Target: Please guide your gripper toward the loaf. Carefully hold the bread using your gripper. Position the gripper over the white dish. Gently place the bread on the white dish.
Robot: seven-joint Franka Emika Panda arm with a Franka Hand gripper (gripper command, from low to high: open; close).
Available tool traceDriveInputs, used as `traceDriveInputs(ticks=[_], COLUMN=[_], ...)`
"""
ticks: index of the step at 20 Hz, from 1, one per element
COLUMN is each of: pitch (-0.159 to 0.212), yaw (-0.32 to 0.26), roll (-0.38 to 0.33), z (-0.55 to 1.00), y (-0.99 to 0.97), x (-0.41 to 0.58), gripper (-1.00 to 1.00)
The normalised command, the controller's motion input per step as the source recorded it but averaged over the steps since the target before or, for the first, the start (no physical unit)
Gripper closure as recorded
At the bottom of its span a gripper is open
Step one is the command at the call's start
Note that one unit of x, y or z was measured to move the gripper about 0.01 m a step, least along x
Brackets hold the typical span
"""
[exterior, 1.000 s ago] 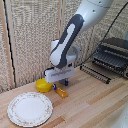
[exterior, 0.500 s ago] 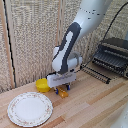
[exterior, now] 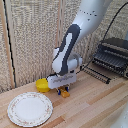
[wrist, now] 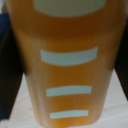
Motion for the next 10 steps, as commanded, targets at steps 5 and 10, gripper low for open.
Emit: traceDriveInputs(ticks=[5,10], pitch=[-0.001,0.057], yaw=[-0.019,-0.037], roll=[0.026,0.054], z=[0.46,0.97], y=[0.03,0.0], x=[-0.042,0.126], gripper=[1.0,1.0])
